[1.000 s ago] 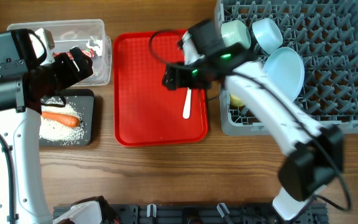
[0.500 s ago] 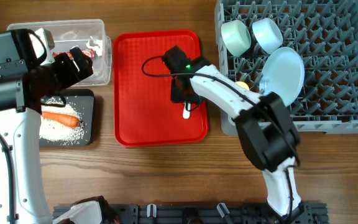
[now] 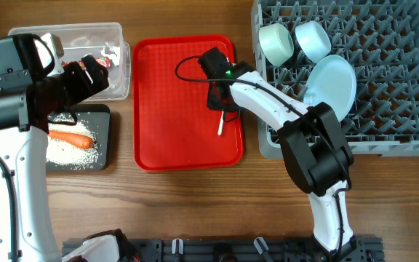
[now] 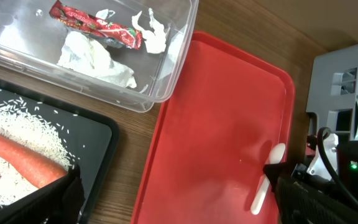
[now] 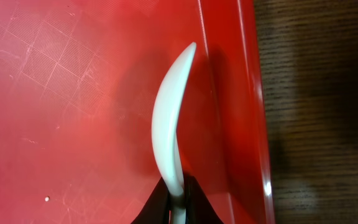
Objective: Sort waste into correct bins and load items into the dishwasher rack
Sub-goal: 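Reach the right gripper to the white spoon and grasp it, then place the white spoon into the rack near the bowls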
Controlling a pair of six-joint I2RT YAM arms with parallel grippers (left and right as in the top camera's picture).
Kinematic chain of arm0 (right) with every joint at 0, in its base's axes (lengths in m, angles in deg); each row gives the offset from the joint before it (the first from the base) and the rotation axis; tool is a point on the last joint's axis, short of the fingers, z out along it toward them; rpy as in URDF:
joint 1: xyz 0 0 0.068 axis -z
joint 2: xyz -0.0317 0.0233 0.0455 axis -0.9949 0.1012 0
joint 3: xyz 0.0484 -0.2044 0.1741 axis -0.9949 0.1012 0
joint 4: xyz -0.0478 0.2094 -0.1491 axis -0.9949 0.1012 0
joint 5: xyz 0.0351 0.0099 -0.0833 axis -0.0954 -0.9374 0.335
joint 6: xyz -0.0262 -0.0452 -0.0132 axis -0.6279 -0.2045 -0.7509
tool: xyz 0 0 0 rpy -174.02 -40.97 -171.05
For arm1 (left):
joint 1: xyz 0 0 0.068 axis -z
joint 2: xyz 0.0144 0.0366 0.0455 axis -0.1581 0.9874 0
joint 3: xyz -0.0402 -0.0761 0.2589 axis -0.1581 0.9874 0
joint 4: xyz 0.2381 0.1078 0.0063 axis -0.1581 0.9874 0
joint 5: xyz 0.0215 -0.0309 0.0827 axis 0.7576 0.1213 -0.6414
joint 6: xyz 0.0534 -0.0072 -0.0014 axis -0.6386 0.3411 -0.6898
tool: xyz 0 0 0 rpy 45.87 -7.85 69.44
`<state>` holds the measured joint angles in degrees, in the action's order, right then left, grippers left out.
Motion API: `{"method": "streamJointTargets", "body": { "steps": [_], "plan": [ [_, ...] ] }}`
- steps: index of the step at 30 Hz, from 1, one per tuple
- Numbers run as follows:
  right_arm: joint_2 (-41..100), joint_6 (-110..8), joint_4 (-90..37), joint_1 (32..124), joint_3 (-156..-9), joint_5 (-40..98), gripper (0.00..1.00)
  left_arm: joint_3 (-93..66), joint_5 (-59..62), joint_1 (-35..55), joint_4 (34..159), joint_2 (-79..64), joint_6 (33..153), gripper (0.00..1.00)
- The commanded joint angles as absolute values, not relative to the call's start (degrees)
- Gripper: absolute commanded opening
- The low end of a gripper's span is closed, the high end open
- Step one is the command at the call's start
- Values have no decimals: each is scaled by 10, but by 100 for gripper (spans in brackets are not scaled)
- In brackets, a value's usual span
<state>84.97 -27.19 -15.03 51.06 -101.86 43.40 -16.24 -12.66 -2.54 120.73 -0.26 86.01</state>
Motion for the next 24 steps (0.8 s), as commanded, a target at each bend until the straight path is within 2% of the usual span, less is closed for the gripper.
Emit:
{"method": "streamJointTargets", "body": {
  "steps": [1,6,10,16,19,24],
  "plan": [
    [869,-275,-154,508,-1014,423,4,-168,-130,-28,1205,-1,857,100],
    [839,-351,-130,508,-1054,363,5,-168,-130,-28,1205,-1,857,100],
    [741,-489,-75,511,-1107,312,4,-168,-130,-28,1205,-1,857,100],
    [583,-633,15,568,-1118,490,4,-168,-130,-28,1205,-1,857,100],
    [579,-703,44,617,-1110,509,4,-168,-130,-28,1205,-1,857,100],
    [597,-710,0,699,-1030,497,4,-168,-130,-28,1205,-1,857,100]
  ]
}}
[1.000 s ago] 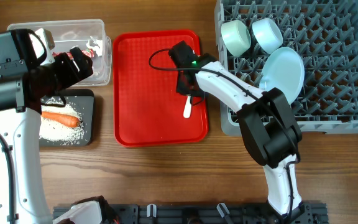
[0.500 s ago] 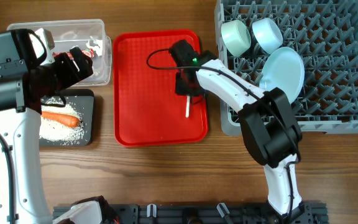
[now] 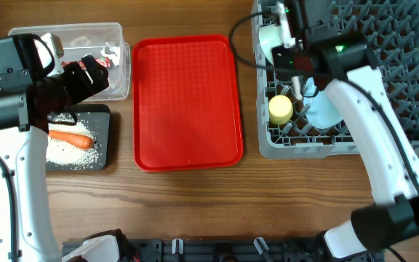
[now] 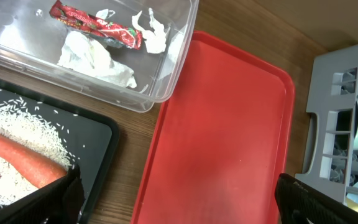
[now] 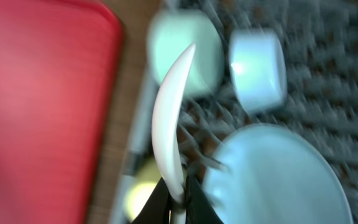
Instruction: Sort waste into correct bins and load items into the dishwasher rack
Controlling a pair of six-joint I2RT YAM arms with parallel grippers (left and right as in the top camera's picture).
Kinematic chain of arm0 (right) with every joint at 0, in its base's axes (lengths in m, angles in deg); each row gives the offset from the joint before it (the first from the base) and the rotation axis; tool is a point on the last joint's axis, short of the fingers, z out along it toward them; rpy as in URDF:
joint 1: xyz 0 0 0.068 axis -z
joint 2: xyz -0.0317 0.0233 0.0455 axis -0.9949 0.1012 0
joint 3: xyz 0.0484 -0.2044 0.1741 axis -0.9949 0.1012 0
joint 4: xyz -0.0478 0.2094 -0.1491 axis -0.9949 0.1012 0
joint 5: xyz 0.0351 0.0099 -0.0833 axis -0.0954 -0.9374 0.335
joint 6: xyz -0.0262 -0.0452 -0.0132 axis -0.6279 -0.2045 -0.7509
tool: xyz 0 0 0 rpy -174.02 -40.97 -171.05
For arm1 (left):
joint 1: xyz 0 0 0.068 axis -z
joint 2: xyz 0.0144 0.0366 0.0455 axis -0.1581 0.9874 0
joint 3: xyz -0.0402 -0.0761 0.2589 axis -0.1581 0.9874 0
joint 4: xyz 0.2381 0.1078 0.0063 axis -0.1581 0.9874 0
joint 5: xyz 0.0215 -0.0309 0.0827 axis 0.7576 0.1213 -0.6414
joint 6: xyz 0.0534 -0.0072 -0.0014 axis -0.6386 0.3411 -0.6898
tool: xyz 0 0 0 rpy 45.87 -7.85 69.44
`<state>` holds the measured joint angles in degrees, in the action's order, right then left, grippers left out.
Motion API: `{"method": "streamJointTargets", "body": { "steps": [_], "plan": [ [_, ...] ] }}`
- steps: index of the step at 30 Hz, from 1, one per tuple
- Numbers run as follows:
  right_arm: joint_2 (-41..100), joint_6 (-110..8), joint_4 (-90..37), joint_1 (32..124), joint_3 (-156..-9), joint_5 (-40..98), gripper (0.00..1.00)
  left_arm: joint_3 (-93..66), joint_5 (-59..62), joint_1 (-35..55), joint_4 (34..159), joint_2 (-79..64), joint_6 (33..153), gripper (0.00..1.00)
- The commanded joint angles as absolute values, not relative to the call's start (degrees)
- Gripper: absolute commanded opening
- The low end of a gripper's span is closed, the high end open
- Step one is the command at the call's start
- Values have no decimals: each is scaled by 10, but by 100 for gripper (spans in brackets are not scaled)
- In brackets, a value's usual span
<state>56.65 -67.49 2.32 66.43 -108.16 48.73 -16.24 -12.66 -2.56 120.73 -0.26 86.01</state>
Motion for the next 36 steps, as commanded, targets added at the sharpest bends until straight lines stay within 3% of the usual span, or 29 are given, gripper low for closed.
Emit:
{"method": "streamJointTargets", "body": {
  "steps": [1,6,13,17,23,26,27,31,36],
  "plan": [
    [603,-716,-16,713,-1013,483,4,-168,-130,-28,1205,-1,857,100],
    [606,-717,-43,742,-971,446,4,-168,-130,-28,1205,-1,857,100],
    [606,-700,-45,741,-971,390,14,-168,-130,-28,1205,-1,857,100],
    [606,-691,-44,741,-971,390,39,-168,-130,-28,1205,-1,857,100],
    [561,-662,2,741,-1039,389,60,-168,-130,-28,1205,-1,857,100],
    [489,-662,47,741,-1097,369,84,-168,-130,-28,1205,-1,857,100],
    [461,-662,62,741,-1111,353,100,-168,-130,-28,1205,-1,857,100],
    [340,-662,76,741,-1126,273,100,-168,-130,-28,1205,-1,857,100],
    [230,-664,94,741,-1126,282,100,-168,-130,-28,1205,-1,857,100]
  ]
}}
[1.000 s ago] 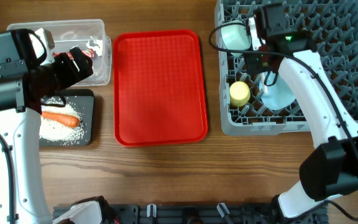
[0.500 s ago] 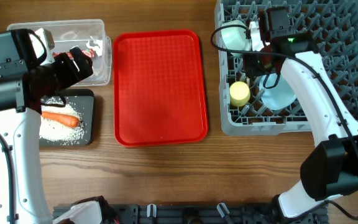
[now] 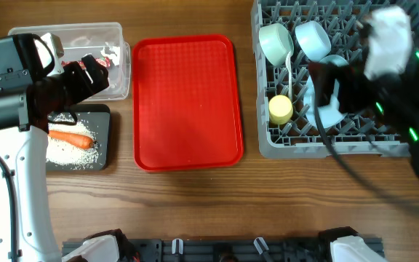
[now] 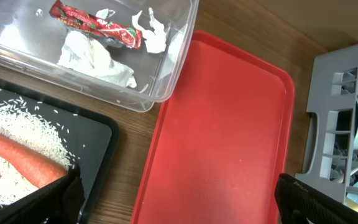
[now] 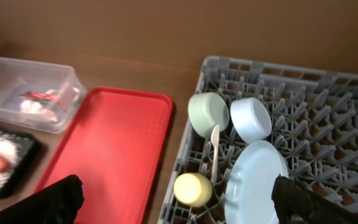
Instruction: Sort waste into correct bins and load items into the dishwasher rack
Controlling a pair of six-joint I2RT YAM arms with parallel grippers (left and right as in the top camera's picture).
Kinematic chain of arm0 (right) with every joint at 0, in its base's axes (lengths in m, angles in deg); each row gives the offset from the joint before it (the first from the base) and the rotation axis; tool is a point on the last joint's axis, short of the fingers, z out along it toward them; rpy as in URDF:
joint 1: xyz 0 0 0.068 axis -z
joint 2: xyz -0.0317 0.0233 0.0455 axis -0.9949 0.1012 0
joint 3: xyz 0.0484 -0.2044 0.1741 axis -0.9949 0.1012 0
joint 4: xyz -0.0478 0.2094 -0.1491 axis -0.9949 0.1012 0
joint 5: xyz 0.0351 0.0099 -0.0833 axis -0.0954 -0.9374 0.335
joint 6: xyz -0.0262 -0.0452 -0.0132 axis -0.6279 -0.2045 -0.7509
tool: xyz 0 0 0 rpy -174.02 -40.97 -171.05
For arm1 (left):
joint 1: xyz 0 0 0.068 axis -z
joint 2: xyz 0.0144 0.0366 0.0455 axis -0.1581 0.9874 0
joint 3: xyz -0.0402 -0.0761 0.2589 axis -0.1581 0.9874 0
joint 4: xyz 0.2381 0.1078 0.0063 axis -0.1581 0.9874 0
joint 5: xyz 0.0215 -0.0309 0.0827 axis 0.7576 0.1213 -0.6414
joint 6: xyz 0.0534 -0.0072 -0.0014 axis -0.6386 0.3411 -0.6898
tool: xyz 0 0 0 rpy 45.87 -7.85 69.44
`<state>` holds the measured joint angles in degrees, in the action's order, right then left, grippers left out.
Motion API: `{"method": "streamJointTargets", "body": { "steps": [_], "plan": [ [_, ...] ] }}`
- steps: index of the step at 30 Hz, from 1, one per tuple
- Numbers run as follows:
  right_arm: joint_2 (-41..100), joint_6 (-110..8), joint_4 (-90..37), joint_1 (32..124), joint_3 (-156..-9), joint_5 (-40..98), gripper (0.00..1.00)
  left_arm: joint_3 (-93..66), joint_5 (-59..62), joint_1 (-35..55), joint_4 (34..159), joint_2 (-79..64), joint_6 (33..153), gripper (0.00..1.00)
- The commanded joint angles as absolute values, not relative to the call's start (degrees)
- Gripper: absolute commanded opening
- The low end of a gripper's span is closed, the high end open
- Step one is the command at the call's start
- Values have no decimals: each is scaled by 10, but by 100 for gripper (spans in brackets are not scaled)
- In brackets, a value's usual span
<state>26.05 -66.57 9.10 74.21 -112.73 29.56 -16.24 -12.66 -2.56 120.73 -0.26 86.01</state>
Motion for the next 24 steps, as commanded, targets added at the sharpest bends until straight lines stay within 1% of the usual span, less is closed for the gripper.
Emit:
{"method": "streamJointTargets", "body": {
  "steps": [1,6,9,11,14,16,18,21,24],
  "plan": [
    [214,-664,96,741,-1126,303,100,-168,-130,-28,1205,-1,857,100],
    [123,-662,151,741,-1125,449,100,-168,-130,-28,1205,-1,857,100],
    [88,-662,186,741,-1110,470,100,-168,-130,-28,1205,-1,857,100],
    [67,-662,165,741,-1072,470,100,-168,-130,-28,1205,-1,857,100],
    [10,-664,58,747,-956,470,100,-168,-130,-28,1205,-1,857,100],
    [-45,-668,-71,765,-819,469,100,-168,-130,-28,1205,-1,857,100],
    [-105,-668,-211,792,-667,439,100,-168,-130,-28,1205,-1,857,100],
    [-184,-668,-358,819,-488,397,100,-168,-130,-28,1205,-1,857,100],
    [-244,-662,-460,836,-343,369,100,-168,-130,-28,1205,-1,857,100]
  ]
}}
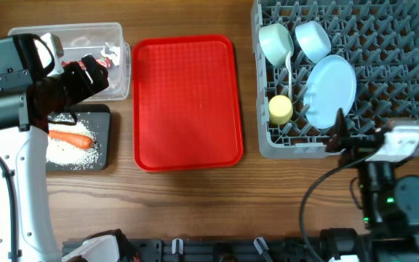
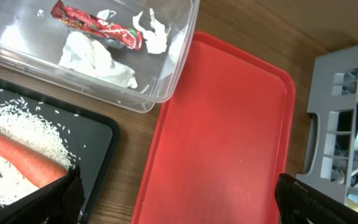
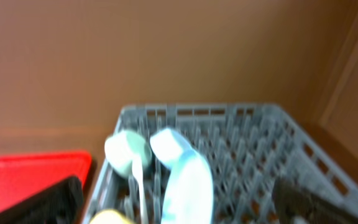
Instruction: Sort waste into correct bins and load items into the dishwasher rack
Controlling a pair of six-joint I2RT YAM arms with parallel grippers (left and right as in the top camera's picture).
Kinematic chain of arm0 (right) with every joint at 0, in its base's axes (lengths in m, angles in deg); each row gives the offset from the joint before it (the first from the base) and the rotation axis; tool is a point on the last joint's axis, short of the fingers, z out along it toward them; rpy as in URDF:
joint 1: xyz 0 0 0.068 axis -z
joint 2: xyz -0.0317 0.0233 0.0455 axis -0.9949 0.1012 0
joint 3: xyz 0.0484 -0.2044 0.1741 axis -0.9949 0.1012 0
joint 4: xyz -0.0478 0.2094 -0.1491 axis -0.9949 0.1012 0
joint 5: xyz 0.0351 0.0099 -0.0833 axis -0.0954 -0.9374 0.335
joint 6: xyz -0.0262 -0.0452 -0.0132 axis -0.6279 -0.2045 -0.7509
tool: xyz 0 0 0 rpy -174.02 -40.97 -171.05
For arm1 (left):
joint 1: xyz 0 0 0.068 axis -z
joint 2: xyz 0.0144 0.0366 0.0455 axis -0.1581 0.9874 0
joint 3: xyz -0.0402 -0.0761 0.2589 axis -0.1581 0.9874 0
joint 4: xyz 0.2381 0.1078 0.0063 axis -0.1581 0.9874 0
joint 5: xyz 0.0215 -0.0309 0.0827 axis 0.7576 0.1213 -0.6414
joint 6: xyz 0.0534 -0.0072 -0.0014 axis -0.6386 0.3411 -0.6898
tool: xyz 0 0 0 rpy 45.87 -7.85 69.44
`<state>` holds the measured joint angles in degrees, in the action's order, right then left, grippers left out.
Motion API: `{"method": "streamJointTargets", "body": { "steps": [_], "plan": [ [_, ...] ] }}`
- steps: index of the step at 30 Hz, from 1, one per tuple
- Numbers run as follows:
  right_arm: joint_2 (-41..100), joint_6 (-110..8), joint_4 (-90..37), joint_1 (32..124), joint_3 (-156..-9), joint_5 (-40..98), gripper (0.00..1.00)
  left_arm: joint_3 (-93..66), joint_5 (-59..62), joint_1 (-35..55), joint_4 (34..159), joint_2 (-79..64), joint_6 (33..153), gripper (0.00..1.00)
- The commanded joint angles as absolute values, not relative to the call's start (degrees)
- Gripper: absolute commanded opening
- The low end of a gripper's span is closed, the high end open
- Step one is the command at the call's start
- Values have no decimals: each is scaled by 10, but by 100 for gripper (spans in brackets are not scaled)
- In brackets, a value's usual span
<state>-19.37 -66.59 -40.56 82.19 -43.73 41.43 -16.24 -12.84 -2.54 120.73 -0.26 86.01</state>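
Observation:
The white spoon (image 1: 289, 67) stands in the grey dishwasher rack (image 1: 398, 44), beside a green cup (image 1: 275, 42), a blue cup (image 1: 313, 38), a pale blue plate (image 1: 332, 84) and a yellow cup (image 1: 280, 109). My right gripper (image 1: 355, 138) sits open and empty just in front of the rack; its blurred wrist view looks across the plate (image 3: 188, 180). My left gripper (image 1: 93, 76) hangs open and empty over the bins, with the bare red tray (image 2: 222, 124) between its fingers (image 2: 55, 199).
A clear bin (image 1: 71, 36) at the back left holds a red wrapper (image 2: 92, 25) and crumpled tissue. A black tray (image 1: 100, 156) in front of it carries rice and a carrot (image 1: 71, 137). The red tray (image 1: 188, 102) lies mid-table with nothing on it.
My right arm, which was raised over the rack, now sits low at the table's front right, gripper still open. The spoon stays in the rack. The left arm has not moved.
My right gripper was shut on the white spoon at the right edge of the red tray. Then it held the spoon over the rack. Then the spoon stood in the rack and the gripper was open above it; now the arm is back at the front.

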Motion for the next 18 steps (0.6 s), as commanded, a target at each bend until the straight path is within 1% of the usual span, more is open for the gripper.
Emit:
{"method": "streamJointTargets", "body": {
  "steps": [1,5,8,15,17,18],
  "plan": [
    [-262,-659,-486,840,-302,363,100,-168,-130,-28,1205,-1,857,100],
    [-313,-632,-539,842,-212,360,100,-168,-130,-28,1205,-1,857,100],
    [-341,-633,-578,843,-169,361,100,-168,-130,-28,1205,-1,857,100],
    [-410,-572,-583,846,-108,357,100,-168,-130,-28,1205,-1,857,100],
    [-411,-550,-612,846,-90,357,100,-168,-130,-28,1205,-1,857,100],
    [-411,-540,-602,846,-90,357,100,-168,-130,-28,1205,-1,857,100]
  ]
}}
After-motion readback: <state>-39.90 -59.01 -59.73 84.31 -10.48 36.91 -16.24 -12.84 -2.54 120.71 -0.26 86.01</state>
